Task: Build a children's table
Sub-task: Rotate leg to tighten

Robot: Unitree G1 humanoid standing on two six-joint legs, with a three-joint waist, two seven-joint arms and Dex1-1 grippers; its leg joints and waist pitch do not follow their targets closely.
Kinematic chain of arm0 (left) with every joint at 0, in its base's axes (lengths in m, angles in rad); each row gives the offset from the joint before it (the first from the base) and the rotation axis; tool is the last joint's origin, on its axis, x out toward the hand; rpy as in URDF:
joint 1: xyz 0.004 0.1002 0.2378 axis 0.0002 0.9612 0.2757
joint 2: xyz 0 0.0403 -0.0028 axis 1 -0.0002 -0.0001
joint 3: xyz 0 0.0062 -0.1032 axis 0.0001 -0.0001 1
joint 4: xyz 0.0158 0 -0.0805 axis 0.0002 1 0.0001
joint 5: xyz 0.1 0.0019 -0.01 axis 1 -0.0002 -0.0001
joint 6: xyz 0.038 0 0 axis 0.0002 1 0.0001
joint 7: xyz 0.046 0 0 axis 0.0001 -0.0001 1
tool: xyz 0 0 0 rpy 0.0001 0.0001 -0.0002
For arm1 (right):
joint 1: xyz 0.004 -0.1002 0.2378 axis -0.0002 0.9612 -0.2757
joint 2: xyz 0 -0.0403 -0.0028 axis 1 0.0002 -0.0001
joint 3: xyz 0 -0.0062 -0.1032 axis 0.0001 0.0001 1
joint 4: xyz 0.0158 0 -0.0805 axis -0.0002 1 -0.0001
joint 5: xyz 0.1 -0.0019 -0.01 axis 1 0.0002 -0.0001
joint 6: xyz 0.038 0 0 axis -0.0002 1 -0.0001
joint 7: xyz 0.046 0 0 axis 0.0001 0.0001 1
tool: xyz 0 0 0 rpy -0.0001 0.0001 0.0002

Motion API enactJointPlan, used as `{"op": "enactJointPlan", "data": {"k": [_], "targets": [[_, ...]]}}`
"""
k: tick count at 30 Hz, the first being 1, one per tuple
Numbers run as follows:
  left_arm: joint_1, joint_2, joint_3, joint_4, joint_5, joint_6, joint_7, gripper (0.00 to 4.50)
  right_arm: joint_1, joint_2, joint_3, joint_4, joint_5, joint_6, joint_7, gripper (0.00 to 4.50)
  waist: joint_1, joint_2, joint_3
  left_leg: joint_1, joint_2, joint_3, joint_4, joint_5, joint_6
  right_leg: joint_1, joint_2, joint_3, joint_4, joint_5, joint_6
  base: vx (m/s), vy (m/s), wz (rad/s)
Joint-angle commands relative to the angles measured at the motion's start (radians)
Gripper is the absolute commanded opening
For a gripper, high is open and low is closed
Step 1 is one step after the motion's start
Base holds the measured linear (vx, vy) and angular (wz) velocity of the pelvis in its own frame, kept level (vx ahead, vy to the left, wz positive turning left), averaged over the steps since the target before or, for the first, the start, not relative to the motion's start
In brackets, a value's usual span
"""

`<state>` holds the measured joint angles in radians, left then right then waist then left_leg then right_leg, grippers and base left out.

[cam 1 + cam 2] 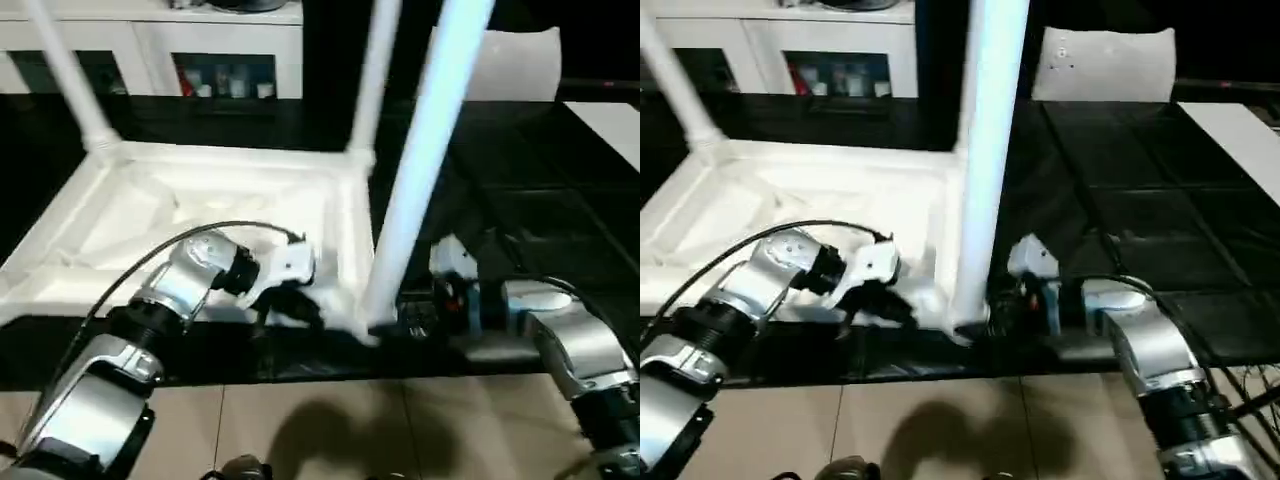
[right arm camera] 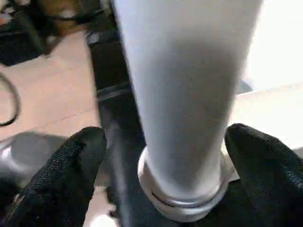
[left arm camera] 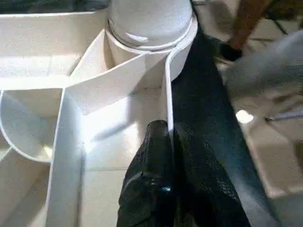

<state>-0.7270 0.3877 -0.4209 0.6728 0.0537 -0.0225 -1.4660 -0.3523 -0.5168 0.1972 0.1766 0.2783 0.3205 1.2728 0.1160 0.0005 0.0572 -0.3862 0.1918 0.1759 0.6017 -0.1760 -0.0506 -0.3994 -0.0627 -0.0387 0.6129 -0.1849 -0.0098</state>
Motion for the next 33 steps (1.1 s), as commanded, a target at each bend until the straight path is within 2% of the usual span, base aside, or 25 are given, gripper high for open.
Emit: {"op": "enactJointPlan", "data": {"k": [1, 5, 7, 9, 10, 11, 14, 16, 19, 20, 21, 25, 26, 27, 28, 31, 32, 33], "targets": [[-0.015, -0.005, -0.030, -0.057, -0.016, -0.038, -0.072, 0.00, -0.002, -0.012, 0.013, -0.008, 0.016, -0.003, 0.043, 4.03, -0.004, -0.001, -0.070, 0.031, 0.047, -0.005, -0.072, -0.210, 0.030, 0.044, -0.079, 0.038, -0.065, -0.136, -0.262, 0.000, 0.000, 0.00], [-0.015, 0.004, -0.040, -0.067, -0.017, -0.045, -0.109, 0.00, -0.011, -0.022, 0.032, -0.013, 0.035, 0.020, 0.089, 3.84, 0.000, -0.001, -0.072, 0.030, 0.048, -0.006, -0.073, -0.195, 0.030, 0.044, -0.078, 0.036, -0.062, -0.133, -0.256, 0.000, 0.000, 0.00], [-0.014, 0.011, -0.047, -0.077, -0.014, -0.049, -0.125, 0.00, -0.016, -0.032, 0.048, -0.014, 0.043, 0.035, 0.127, 3.58, 0.000, -0.010, -0.072, 0.028, 0.045, -0.005, -0.071, -0.184, 0.037, 0.046, -0.076, 0.035, -0.061, -0.123, -0.256, 0.000, 0.000, 0.00], [-0.011, 0.016, -0.049, -0.084, -0.014, -0.050, -0.131, 0.00, -0.018, -0.036, 0.055, -0.012, 0.042, 0.038, 0.143, 3.56, 0.003, -0.003, -0.072, 0.028, 0.046, -0.005, -0.071, -0.179, 0.039, 0.044, -0.079, 0.036, -0.061, -0.131, -0.253, 0.000, 0.000, 0.00], [-0.010, 0.016, -0.049, -0.086, -0.014, -0.049, -0.134, 0.00, -0.019, -0.037, 0.056, -0.010, 0.042, 0.037, 0.147, 3.40, 0.003, -0.008, -0.073, 0.027, 0.047, -0.005, -0.071, -0.177, 0.038, 0.045, -0.080, 0.036, -0.061, -0.132, -0.252, 0.000, 0.000, 0.00], [-0.009, 0.018, -0.049, -0.085, -0.014, -0.051, -0.135, 0.00, -0.020, -0.038, 0.057, -0.008, 0.042, 0.038, 0.151, 3.16, 0.004, -0.006, -0.072, 0.027, 0.047, -0.005, -0.071, -0.174, 0.039, 0.044, -0.079, 0.036, -0.061, -0.133, -0.251, 0.000, 0.000, 0.00], [-0.007, 0.020, -0.048, -0.080, -0.013, -0.057, -0.134, 0.00, -0.023, -0.035, 0.055, 0.000, 0.043, 0.040, 0.154, 3.07, 0.003, -0.007, -0.071, 0.027, 0.046, -0.005, -0.071, -0.177, 0.035, 0.043, -0.079, 0.036, -0.062, -0.146, -0.247, 0.000, 0.000, 0.00], [-0.003, 0.022, -0.048, -0.084, -0.013, -0.057, -0.137, 0.00, -0.024, -0.035, 0.055, 0.002, 0.044, 0.039, 0.157, 2.73, 0.004, -0.008, -0.072, 0.026, 0.045, -0.005, -0.071, -0.176, 0.035, 0.044, -0.079, 0.036, -0.062, -0.150, -0.245, 0.000, 0.000, 0.00], [0.000, 0.023, -0.048, -0.090, -0.014, -0.054, -0.138, 0.00, -0.022, -0.034, 0.056, -0.002, 0.050, 0.046, 0.158, 2.62, 0.004, -0.008, -0.072, 0.027, 0.046, -0.004, -0.070, -0.168, 0.036, 0.043, -0.079, 0.036, -0.062, -0.150, -0.243, 0.000, 0.000, 0.00], [0.001, 0.024, -0.047, -0.090, -0.014, -0.053, -0.135, 0.00, -0.021, -0.031, 0.056, -0.005, 0.053, 0.051, 0.156, 2.38, 0.004, -0.010, -0.072, 0.027, 0.046, -0.004, -0.070, -0.167, 0.038, 0.043, -0.079, 0.036, -0.062, -0.151, -0.243, 0.000, 0.000, 0.00], [0.003, 0.024, -0.043, -0.092, -0.016, -0.049, -0.128, 0.00, -0.018, -0.027, 0.056, -0.012, 0.056, 0.056, 0.153, 2.31, 0.004, -0.007, -0.072, 0.026, 0.046, -0.004, -0.070, -0.168, 0.038, 0.043, -0.079, 0.036, -0.063, -0.154, -0.242, 0.000, 0.000, 0.00], [0.009, 0.024, -0.039, -0.100, -0.017, -0.037, -0.120, 0.00, -0.008, -0.014, 0.049, -0.025, 0.069, 0.070, 0.139, 2.09, 0.003, -0.007, -0.072, 0.027, 0.046, -0.005, -0.071, -0.173, 0.033, 0.043, -0.079, 0.036, -0.062, -0.157, -0.240, 0.000, 0.000, 0.00], [0.010, 0.019, -0.031, -0.102, -0.021, -0.019, -0.107, 0.00, -0.003, -0.002, 0.040, -0.034, 0.078, 0.083, 0.121, 2.06, 0.003, -0.008, -0.072, 0.026, 0.045, -0.005, -0.071, -0.171, 0.033, 0.043, -0.079, 0.036, -0.062, -0.154, -0.240, 0.000, 0.000, 0.00], [0.010, 0.010, -0.022, -0.102, -0.020, 0.002, -0.081, 0.00, 0.004, 0.013, 0.029, -0.043, 0.085, 0.092, 0.093, 2.05, 0.003, -0.004, -0.072, 0.026, 0.045, -0.004, -0.071, -0.170, 0.032, 0.043, -0.077, 0.036, -0.062, -0.150, -0.241, 0.000, 0.000, 0.00], [0.010, 0.004, -0.016, -0.102, -0.019, 0.017, -0.063, 0.00, 0.009, 0.022, 0.022, -0.049, 0.089, 0.098, 0.075, 2.05, 0.001, -0.006, -0.071, 0.026, 0.044, -0.005, -0.071, -0.175, 0.029, 0.043, -0.078, 0.036, -0.063, -0.154, -0.241, 0.000, 0.000, 0.00], [0.005, -0.020, 0.001, -0.086, -0.003, 0.058, 0.018, 0.00, 0.028, 0.068, -0.010, -0.058, 0.097, 0.105, -0.012, 2.01, -0.004, -0.007, -0.067, 0.028, 0.042, -0.006, -0.074, -0.210, 0.012, 0.039, -0.079, 0.037, -0.071, -0.231, -0.224, 0.000, 0.000, 0.00], [0.002, -0.050, 0.022, -0.074, -0.005, 0.105, 0.086, 0.00, 0.035, 0.109, -0.028, -0.043, 0.066, 0.088, -0.114, 2.00, -0.005, -0.008, -0.068, 0.027, 0.041, -0.007, -0.075, -0.214, 0.009, 0.041, -0.080, 0.036, -0.073, -0.245, -0.218, 0.000, 0.000, 0.00], [-0.002, -0.081, 0.043, -0.068, -0.006, 0.153, 0.156, 0.00, 0.033, 0.151, -0.041, -0.013, 0.021, 0.063, -0.224, 2.00, -0.016, -0.006, -0.065, 0.027, 0.040, -0.009, -0.078, -0.228, -0.010, 0.037, -0.079, 0.037, -0.074, -0.273, -0.208, 0.000, 0.000, 0.00]]}}
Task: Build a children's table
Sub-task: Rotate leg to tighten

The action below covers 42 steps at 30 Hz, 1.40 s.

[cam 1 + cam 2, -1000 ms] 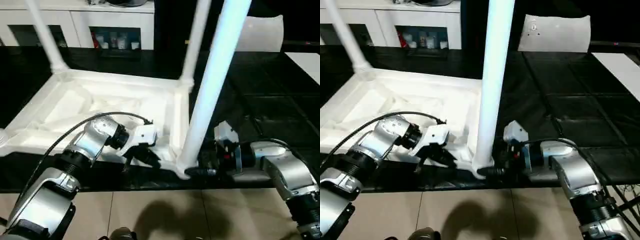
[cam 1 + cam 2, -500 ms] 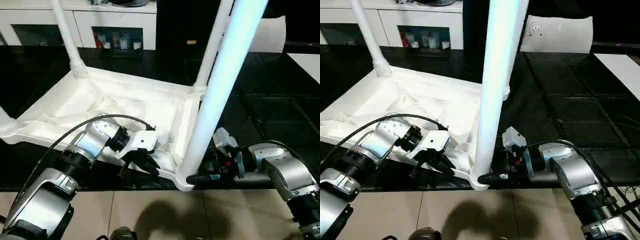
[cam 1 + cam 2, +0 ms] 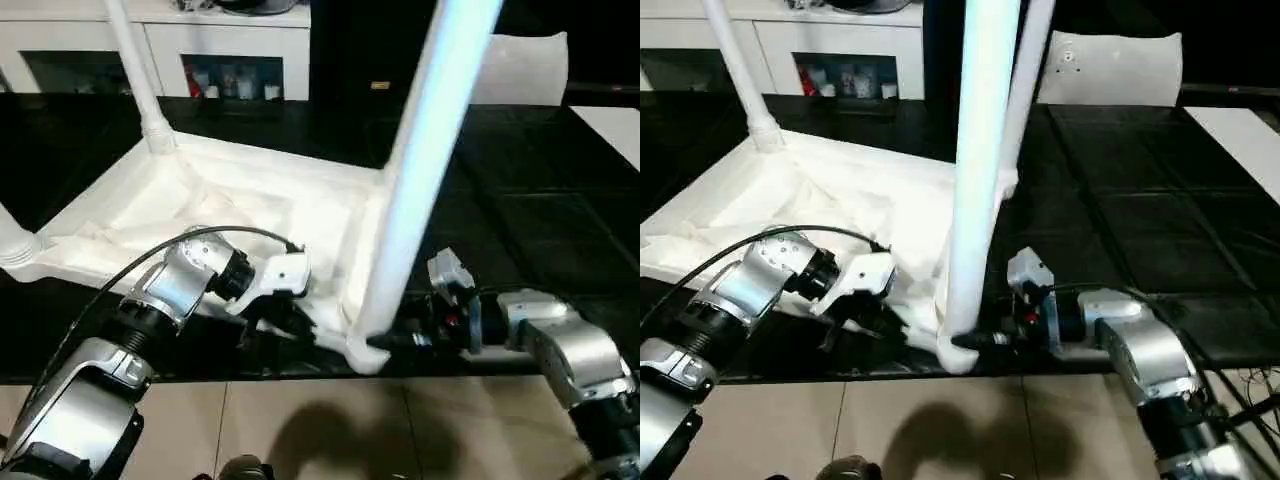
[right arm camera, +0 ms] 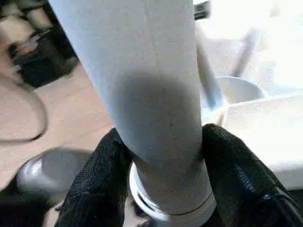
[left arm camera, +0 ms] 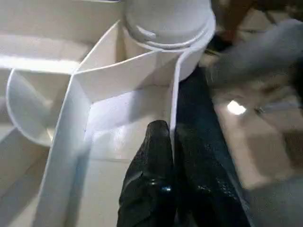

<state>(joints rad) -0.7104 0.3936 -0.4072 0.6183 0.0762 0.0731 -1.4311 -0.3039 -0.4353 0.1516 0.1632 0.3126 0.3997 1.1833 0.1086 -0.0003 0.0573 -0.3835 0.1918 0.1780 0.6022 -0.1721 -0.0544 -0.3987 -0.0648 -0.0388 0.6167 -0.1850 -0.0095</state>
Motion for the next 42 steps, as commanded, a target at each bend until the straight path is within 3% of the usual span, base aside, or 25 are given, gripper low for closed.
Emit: {"op": "enactJointPlan", "data": {"k": [1, 3, 5, 8, 11, 14, 15, 16, 18, 22, 25, 26, 29, 31, 35, 38, 42], "targets": [[-0.019, -0.087, 0.029, -0.014, -0.029, 0.058, 0.121, 0.00, -0.016, 0.070, 0.005, 0.001, -0.014, -0.016, -0.135, 2.00, -0.011, -0.005, -0.066, 0.023, 0.038, -0.012, -0.079, -0.237, -0.012, 0.037, -0.077, 0.035, -0.079, -0.285, -0.206, 0.000, 0.000, 0.00], [-0.027, -0.122, 0.053, -0.001, -0.026, 0.108, 0.209, 0.00, -0.026, 0.115, -0.010, 0.034, -0.047, -0.011, -0.242, 1.99, -0.024, -0.008, -0.067, 0.019, 0.036, -0.015, -0.081, -0.236, -0.018, 0.043, -0.077, 0.034, -0.081, -0.299, -0.192, 0.000, 0.000, 0.00], [-0.039, -0.153, 0.078, 0.016, -0.025, 0.151, 0.290, 0.00, -0.037, 0.149, -0.021, 0.057, -0.070, 0.007, -0.323, 1.95, -0.039, -0.007, -0.069, 0.018, 0.032, -0.013, -0.078, -0.222, -0.017, 0.040, -0.073, 0.034, -0.079, -0.263, -0.203, 0.000, 0.000, 0.00], [-0.063, -0.205, 0.131, 0.040, -0.030, 0.229, 0.438, 0.00, -0.058, 0.214, -0.047, 0.081, -0.095, 0.064, -0.458, 1.95, -0.054, -0.009, -0.072, 0.013, 0.027, -0.009, -0.070, -0.173, 0.017, 0.046, -0.070, 0.035, -0.076, -0.190, -0.223, 0.000, 0.000, 0.00], [-0.085, -0.259, 0.184, 0.047, -0.021, 0.296, 0.581, 0.00, -0.100, 0.297, -0.094, 0.118, -0.114, 0.129, -0.634, 1.93, -0.057, -0.002, -0.072, 0.015, 0.027, -0.012, -0.071, -0.164, 0.014, 0.045, -0.068, 0.033, -0.076, -0.175, -0.231, 0.000, 0.000, 0.00], [-0.094, -0.286, 0.198, 0.038, -0.015, 0.323, 0.627, 0.00, -0.125, 0.347, -0.103, 0.136, -0.133, 0.121, -0.711, 1.93, -0.059, 0.001, -0.075, 0.015, 0.028, -0.012, -0.071, -0.149, 0.015, 0.049, -0.066, 0.034, -0.075, -0.125, -0.233, 0.000, 0.000, 0.00], [-0.095, -0.287, 0.186, 0.035, -0.011, 0.315, 0.615, 0.00, -0.128, 0.359, -0.099, 0.135, -0.128, 0.095, -0.703, 1.93, -0.059, 0.001, -0.076, 0.015, 0.028, -0.012, -0.071, -0.145, 0.018, 0.051, -0.067, 0.034, -0.073, -0.109, -0.235, 0.000, 0.000, 0.00], [-0.095, -0.287, 0.185, 0.035, -0.010, 0.314, 0.614, 0.00, -0.129, 0.360, -0.099, 0.135, -0.128, 0.093, -0.702, 2.28, -0.059, 0.000, -0.077, 0.014, 0.028, -0.012, -0.071, -0.138, 0.026, 0.053, -0.067, 0.034, -0.072, -0.086, -0.237, 0.000, 0.000, 0.00], [-0.095, -0.285, 0.180, 0.033, -0.007, 0.313, 0.608, 0.00, -0.129, 0.363, -0.098, 0.133, -0.125, 0.083, -0.700, 2.49, -0.059, 0.000, -0.076, 0.015, 0.029, -0.011, -0.071, -0.137, 0.035, 0.053, -0.067, 0.035, -0.072, -0.065, -0.243, 0.000, 0.000, 0.00], [-0.080, -0.242, 0.139, 0.028, 0.010, 0.249, 0.532, 0.00, -0.114, 0.342, -0.115, 0.098, -0.114, 0.052, -0.662, 2.83, -0.061, 0.004, -0.074, 0.016, 0.030, -0.011, -0.073, -0.164, 0.033, 0.054, -0.068, 0.035, -0.076, -0.096, -0.237, 0.000, 0.000, 0.00], [-0.064, -0.197, 0.109, 0.020, 0.015, 0.196, 0.459, 0.00, -0.090, 0.290, -0.115, 0.063, -0.102, 0.022, -0.588, 3.11, -0.060, 0.007, -0.074, 0.018, 0.032, -0.011, -0.073, -0.170, 0.030, 0.054, -0.068, 0.037, -0.074, -0.085, -0.239, 0.000, 0.000, 0.00], [-0.053, -0.166, 0.089, 0.013, 0.017, 0.130, 0.396, 0.00, -0.073, 0.247, -0.107, 0.043, -0.092, 0.001, -0.518, 3.28, -0.057, 0.006, -0.075, 0.019, 0.033, -0.012, -0.073, -0.162, 0.032, 0.056, -0.067, 0.035, -0.073, -0.066, -0.239, 0.000, 0.000, 0.00], [-0.045, -0.146, 0.083, 0.007, 0.008, 0.117, 0.343, 0.00, -0.061, 0.207, -0.096, 0.028, -0.085, -0.012, -0.456, 3.57, -0.056, 0.005, -0.074, 0.017, 0.033, -0.009, -0.071, -0.162, 0.043, 0.055, -0.068, 0.037, -0.070, -0.044, -0.251, 0.000, 0.000, 0.00], [-0.035, -0.112, 0.058, -0.002, 0.001, 0.065, 0.251, 0.00, -0.048, 0.152, -0.087, 0.011, -0.071, -0.032, -0.359, 3.66, -0.048, 0.007, -0.072, 0.020, 0.036, -0.011, -0.074, -0.189, 0.039, 0.054, -0.071, 0.036, -0.076, -0.098, -0.246, 0.000, 0.000, 0.00], [-0.030, -0.054, 0.008, 0.008, -0.002, -0.048, 0.107, 0.00, -0.042, 0.060, -0.071, -0.002, -0.045, -0.051, -0.194, 4.06, -0.039, 0.008, -0.070, 0.027, 0.040, -0.009, -0.075, -0.220, 0.030, 0.047, -0.070, 0.037, -0.077, -0.124, -0.244, 0.000, 0.000, 0.00], [-0.035, -0.039, -0.004, 0.004, -0.018, -0.068, 0.028, 0.00, -0.040, -0.003, -0.047, -0.014, -0.020, -0.038, -0.081, 4.35, -0.015, 0.008, -0.070, 0.028, 0.044, -0.006, -0.075, -0.206, 0.033, 0.046, -0.070, 0.036, -0.070, -0.097, -0.255, 0.000, 0.000, 0.00], [-0.041, -0.026, -0.032, -0.001, -0.017, -0.103, -0.053, 0.00, -0.038, -0.067, -0.013, -0.020, 0.004, -0.037, 0.057, 4.44, -0.003, 0.005, -0.071, 0.026, 0.043, -0.006, -0.074, -0.209, 0.035, 0.049, -0.074, 0.035, -0.070, -0.122, -0.253, 0.000, 0.000, 0.00]]}}
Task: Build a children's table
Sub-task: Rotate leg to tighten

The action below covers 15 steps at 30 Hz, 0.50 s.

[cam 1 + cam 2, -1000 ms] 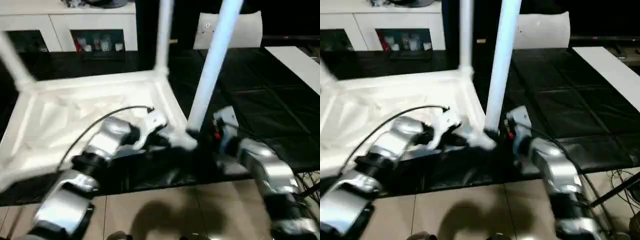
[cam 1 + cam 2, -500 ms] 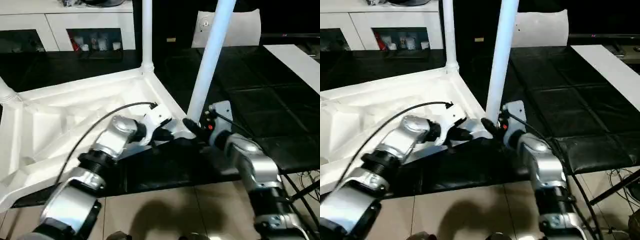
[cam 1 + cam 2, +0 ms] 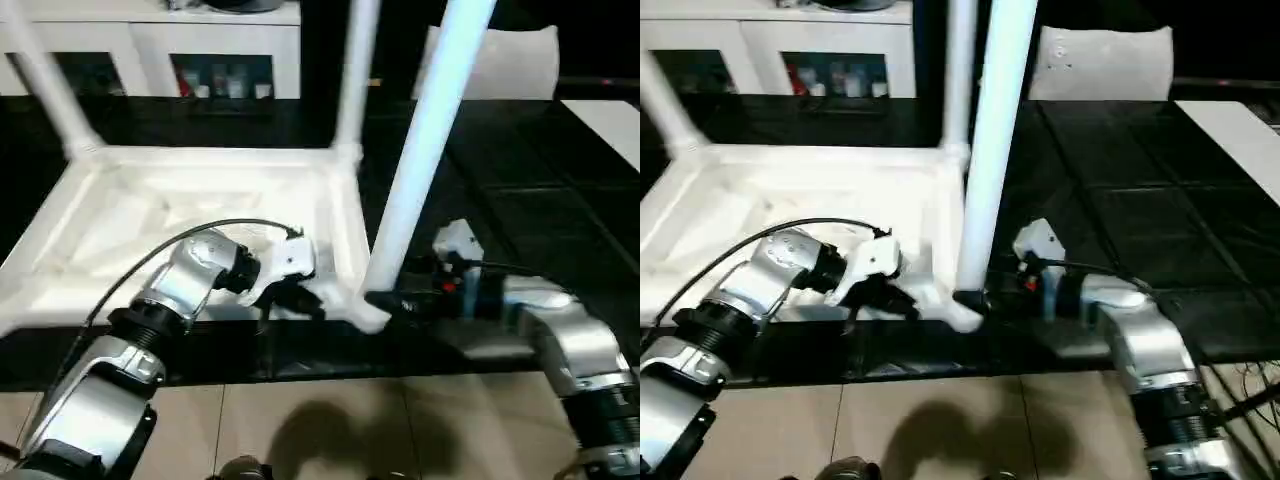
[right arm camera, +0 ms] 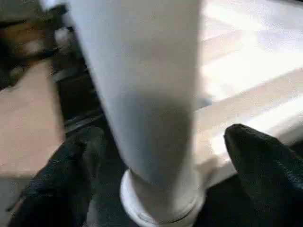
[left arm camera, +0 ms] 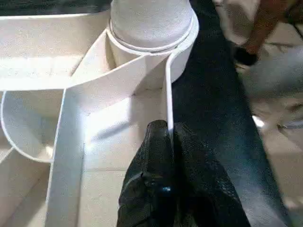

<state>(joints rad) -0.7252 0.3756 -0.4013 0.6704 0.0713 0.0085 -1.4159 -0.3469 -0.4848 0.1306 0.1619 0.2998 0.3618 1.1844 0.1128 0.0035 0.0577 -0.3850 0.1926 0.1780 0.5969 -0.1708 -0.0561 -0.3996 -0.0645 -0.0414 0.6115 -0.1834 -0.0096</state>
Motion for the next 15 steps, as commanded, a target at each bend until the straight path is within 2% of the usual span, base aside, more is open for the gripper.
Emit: {"op": "enactJointPlan", "data": {"k": [1, 5, 7, 9, 12, 15], "targets": [[-0.026, -0.007, -0.041, -0.055, -0.014, -0.039, -0.077, 0.00, 0.005, -0.022, 0.010, -0.018, 0.018, 0.000, 0.067, 4.26, -0.003, 0.002, -0.072, 0.028, 0.044, -0.006, -0.068, -0.208, 0.039, 0.048, -0.076, 0.038, -0.066, -0.129, -0.252, 0.000, 0.000, 0.00], [-0.020, -0.003, -0.063, -0.078, -0.028, -0.044, -0.140, 0.00, -0.010, -0.050, 0.034, 0.003, 0.025, -0.014, 0.145, 4.07, 0.005, 0.002, -0.073, 0.026, 0.044, -0.007, -0.068, -0.207, 0.036, 0.047, -0.076, 0.037, -0.064, -0.136, -0.255, 0.000, 0.000, 0.00], [-0.019, 0.002, -0.073, -0.082, -0.025, -0.055, -0.163, 0.00, -0.019, -0.058, 0.042, 0.006, 0.039, 0.001, 0.179, 3.83, 0.008, 0.003, -0.073, 0.027, 0.044, -0.007, -0.067, -0.208, 0.037, 0.046, -0.077, 0.036, -0.065, -0.141, -0.255, 0.000, 0.000, 0.00], [-0.021, 0.005, -0.077, -0.078, -0.020, -0.065, -0.173, 0.00, -0.024, -0.067, 0.055, 0.006, 0.043, 0.009, 0.205, 3.68, 0.010, -0.002, -0.073, 0.027, 0.044, -0.007, -0.067, -0.206, 0.037, 0.046, -0.075, 0.036, -0.065, -0.143, -0.253, 0.000, 0.000, 0.00], [-0.022, 0.008, -0.078, -0.078, -0.015, -0.071, -0.183, 0.00, -0.027, -0.077, 0.068, 0.006, 0.046, 0.017, 0.229, 3.38, 0.016, 0.001, -0.074, 0.029, 0.046, -0.008, -0.067, -0.204, 0.035, 0.045, -0.075, 0.036, -0.063, -0.145, -0.252, 0.000, 0.000, 0.00], [-0.023, 0.014, -0.080, -0.083, -0.018, -0.071, -0.190, 0.00, -0.029, -0.077, 0.072, 0.008, 0.047, 0.019, 0.243, 3.13, 0.021, -0.002, -0.074, 0.027, 0.045, -0.008, -0.067, -0.202, 0.033, 0.045, -0.077, 0.036, -0.063, -0.147, -0.249, 0.000, 0.000, 0.00]]}}
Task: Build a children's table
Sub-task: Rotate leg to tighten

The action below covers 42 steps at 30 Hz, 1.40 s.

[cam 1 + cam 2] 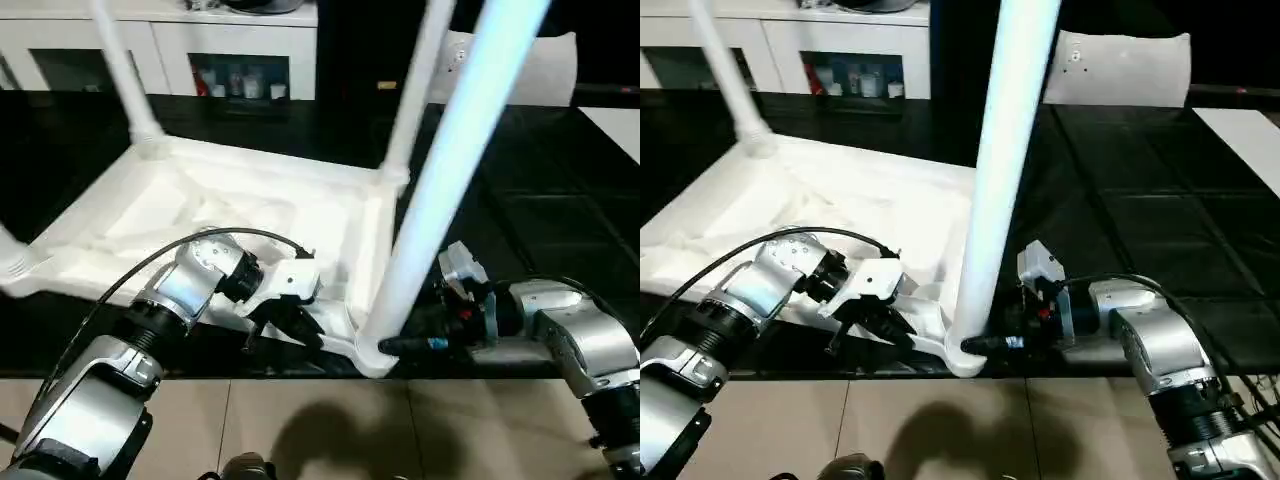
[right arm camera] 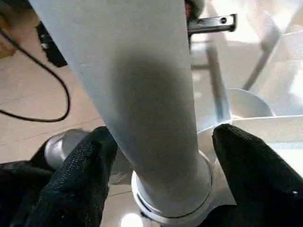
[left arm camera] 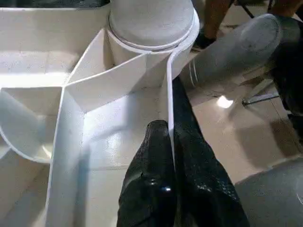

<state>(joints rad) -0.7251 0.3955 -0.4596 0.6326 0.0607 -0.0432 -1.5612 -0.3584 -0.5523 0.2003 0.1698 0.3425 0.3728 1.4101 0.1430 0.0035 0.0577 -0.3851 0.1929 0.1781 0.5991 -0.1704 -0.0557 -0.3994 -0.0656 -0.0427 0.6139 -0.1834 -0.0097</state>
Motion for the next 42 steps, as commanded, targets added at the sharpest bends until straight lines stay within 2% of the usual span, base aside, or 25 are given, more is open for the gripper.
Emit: {"op": "enactJointPlan", "data": {"k": [1, 10, 13, 14, 19, 20, 21, 23, 25, 27, 28, 29, 30, 32, 33, 34, 36, 37, 38, 39, 40, 42], "targets": [[-0.022, -0.005, -0.022, -0.047, -0.008, -0.018, -0.045, 0.00, -0.018, -0.008, 0.003, -0.001, 0.007, 0.012, 0.020, 3.13, -0.009, -0.003, -0.074, 0.027, 0.045, -0.008, -0.069, -0.202, 0.033, 0.044, -0.075, 0.037, -0.065, -0.148, -0.249, 0.000, 0.000, 0.00], [-0.021, -0.010, -0.020, -0.046, -0.010, -0.019, -0.044, 0.00, -0.008, -0.009, 0.010, -0.022, 0.030, 0.042, 0.034, 2.24, -0.009, 0.000, -0.074, 0.027, 0.044, -0.008, -0.069, -0.203, 0.028, 0.044, -0.075, 0.037, -0.067, -0.158, -0.244, 0.000, 0.000, 0.00], [-0.021, -0.012, -0.019, -0.042, -0.010, -0.019, -0.042, 0.00, -0.006, -0.009, 0.010, -0.026, 0.037, 0.050, 0.032, 2.15, -0.009, 0.000, -0.074, 0.027, 0.044, -0.008, -0.069, -0.204, 0.027, 0.045, -0.075, 0.037, -0.067, -0.162, -0.242, 0.000, 0.000, 0.00], [-0.020, -0.012, -0.017, -0.042, -0.010, -0.016, -0.039, 0.00, -0.003, -0.007, 0.008, -0.030, 0.039, 0.056, 0.030, 2.11, -0.008, 0.004, -0.074, 0.027, 0.044, -0.009, -0.069, -0.204, 0.026, 0.044, -0.075, 0.037, -0.066, -0.161, -0.243, 0.000, 0.000, 0.00], [-0.027, -0.044, 0.015, -0.021, -0.015, 0.038, 0.042, 0.00, 0.012, 0.046, -0.030, -0.046, 0.060, 0.083, -0.061, 2.06, -0.012, 0.001, -0.073, 0.026, 0.043, -0.009, -0.070, -0.213, 0.019, 0.044, -0.075, 0.037, -0.067, -0.171, -0.242, 0.000, 0.000, 0.00], [-0.035, -0.058, 0.025, -0.005, -0.010, 0.060, 0.083, 0.00, 0.012, 0.067, -0.042, -0.040, 0.046, 0.081, -0.115, 2.06, -0.013, -0.001, -0.071, 0.027, 0.041, -0.009, -0.071, -0.224, 0.016, 0.043, -0.075, 0.036, -0.071, -0.198, -0.236, 0.000, 0.000, 0.00], [-0.045, -0.076, 0.039, 0.016, -0.002, 0.082, 0.139, 0.00, 0.012, 0.088, -0.048, -0.026, 0.018, 0.066, -0.179, 2.06, -0.016, 0.000, -0.068, 0.028, 0.040, -0.009, -0.072, -0.237, 0.005, 0.038, -0.075, 0.037, -0.075, -0.236, -0.224, 0.000, 0.000, 0.00], [-0.051, -0.086, 0.047, 0.029, 0.003, 0.094, 0.174, 0.00, 0.013, 0.101, -0.051, -0.017, -0.002, 0.056, -0.220, 2.04, -0.020, -0.003, -0.069, 0.028, 0.038, -0.013, -0.075, -0.252, -0.005, 0.043, -0.079, 0.036, -0.079, -0.288, -0.205, 0.000, 0.000, 0.00], [-0.059, -0.104, 0.059, 0.041, 0.007, 0.122, 0.224, 0.00, 0.009, 0.125, -0.059, 0.002, -0.031, 0.050, -0.292, 2.02, -0.030, -0.004, -0.069, 0.027, 0.038, -0.013, -0.075, -0.248, -0.009, 0.041, -0.076, 0.038, -0.078, -0.281, -0.201, 0.000, 0.000, 0.00], [-0.081, -0.150, 0.090, 0.080, 0.022, 0.178, 0.365, 0.00, -0.009, 0.199, -0.097, 0.054, -0.081, 0.067, -0.492, 1.99, -0.040, -0.004, -0.071, 0.025, 0.035, -0.013, -0.073, -0.227, -0.012, 0.041, -0.075, 0.036, -0.076, -0.249, -0.209, 0.000, 0.000, 0.00], [-0.092, -0.179, 0.110, 0.101, 0.026, 0.214, 0.451, 0.00, -0.019, 0.243, -0.122, 0.073, -0.095, 0.086, -0.593, 1.98, -0.050, -0.007, -0.071, 0.021, 0.032, -0.014, -0.073, -0.223, -0.018, 0.042, -0.074, 0.035, -0.075, -0.248, -0.210, 0.000, 0.000, 0.00], [-0.092, -0.179, 0.110, 0.101, 0.026, 0.214, 0.451, 0.00, -0.019, 0.243, -0.122, 0.073, -0.095, 0.086, -0.593, 1.96, -0.059, -0.008, -0.072, 0.020, 0.029, -0.015, -0.072, -0.218, -0.019, 0.045, -0.074, 0.033, -0.076, -0.254, -0.208, 0.000, 0.000, 0.00], [-0.092, -0.179, 0.110, 0.101, 0.026, 0.214, 0.451, 0.00, -0.019, 0.243, -0.122, 0.073, -0.095, 0.086, -0.593, 1.94, -0.061, -0.010, -0.073, 0.018, 0.028, -0.016, -0.072, -0.209, -0.014, 0.050, -0.074, 0.033, -0.077, -0.250, -0.203, 0.000, 0.000, 0.00], [-0.107, -0.224, 0.146, 0.129, 0.028, 0.268, 0.583, 0.00, -0.038, 0.306, -0.158, 0.100, -0.115, 0.118, -0.742, 1.93, -0.069, -0.006, -0.077, 0.016, 0.028, -0.012, -0.067, -0.167, 0.016, 0.051, -0.072, 0.036, -0.073, -0.160, -0.223, 0.000, 0.000, 0.00], [-0.107, -0.224, 0.146, 0.129, 0.028, 0.268, 0.583, 0.00, -0.038, 0.306, -0.158, 0.100, -0.115, 0.118, -0.742, 1.93, -0.071, -0.002, -0.078, 0.015, 0.026, -0.010, -0.065, -0.152, 0.019, 0.052, -0.070, 0.036, -0.069, -0.132, -0.229, 0.000, 0.000, 0.00], [-0.115, -0.248, 0.163, 0.140, 0.028, 0.292, 0.640, 0.00, -0.050, 0.339, -0.176, 0.116, -0.130, 0.134, -0.824, 1.93, -0.075, -0.004, -0.078, 0.014, 0.026, -0.011, -0.065, -0.146, 0.027, 0.052, -0.070, 0.035, -0.071, -0.117, -0.236, 0.000, 0.000, 0.00], [-0.127, -0.278, 0.188, 0.157, 0.023, 0.312, 0.712, 0.00, -0.065, 0.377, -0.193, 0.135, -0.142, 0.146, -0.906, 1.93, -0.078, -0.004, -0.076, 0.017, 0.025, -0.010, -0.066, -0.149, 0.028, 0.052, -0.069, 0.034, -0.073, -0.133, -0.238, 0.000, 0.000, 0.00], [-0.131, -0.288, 0.195, 0.162, 0.021, 0.316, 0.734, 0.00, -0.069, 0.390, -0.196, 0.139, -0.144, 0.145, -0.928, 1.93, -0.081, 0.000, -0.074, 0.018, 0.025, -0.009, -0.067, -0.162, 0.025, 0.048, -0.067, 0.035, -0.077, -0.151, -0.234, 0.000, 0.000, 0.00], [-0.146, -0.323, 0.214, 0.176, 0.014, 0.324, 0.792, 0.00, -0.079, 0.438, -0.206, 0.143, -0.146, 0.120, -0.988, 2.49, -0.082, 0.001, -0.075, 0.020, 0.027, -0.010, -0.068, -0.174, 0.016, 0.048, -0.068, 0.035, -0.078, -0.160, -0.234, 0.000, 0.000, 0.00], [-0.148, -0.330, 0.216, 0.178, 0.012, 0.324, 0.796, 0.00, -0.080, 0.447, -0.207, 0.142, -0.146, 0.110, -0.997, 2.63, -0.083, -0.001, -0.074, 0.020, 0.027, -0.010, -0.068, -0.177, 0.013, 0.047, -0.068, 0.035, -0.079, -0.164, -0.231, 0.000, 0.000, 0.00], [-0.151, -0.334, 0.212, 0.177, 0.014, 0.316, 0.788, 0.00, -0.077, 0.457, -0.209, 0.134, -0.141, 0.096, -0.996, 2.63, -0.082, 0.001, -0.075, 0.021, 0.027, -0.011, -0.070, -0.183, 0.013, 0.049, -0.069, 0.036, -0.079, -0.165, -0.228, 0.000, 0.000, 0.00], [-0.151, -0.334, 0.208, 0.177, 0.020, 0.309, 0.777, 0.00, -0.073, 0.463, -0.212, 0.126, -0.147, 0.087, -0.998, 2.75, -0.084, 0.000, -0.077, 0.018, 0.028, -0.012, -0.069, -0.164, 0.025, 0.053, -0.068, 0.036, -0.075, -0.113, -0.230, 0.000, 0.000, 0.00]]}}
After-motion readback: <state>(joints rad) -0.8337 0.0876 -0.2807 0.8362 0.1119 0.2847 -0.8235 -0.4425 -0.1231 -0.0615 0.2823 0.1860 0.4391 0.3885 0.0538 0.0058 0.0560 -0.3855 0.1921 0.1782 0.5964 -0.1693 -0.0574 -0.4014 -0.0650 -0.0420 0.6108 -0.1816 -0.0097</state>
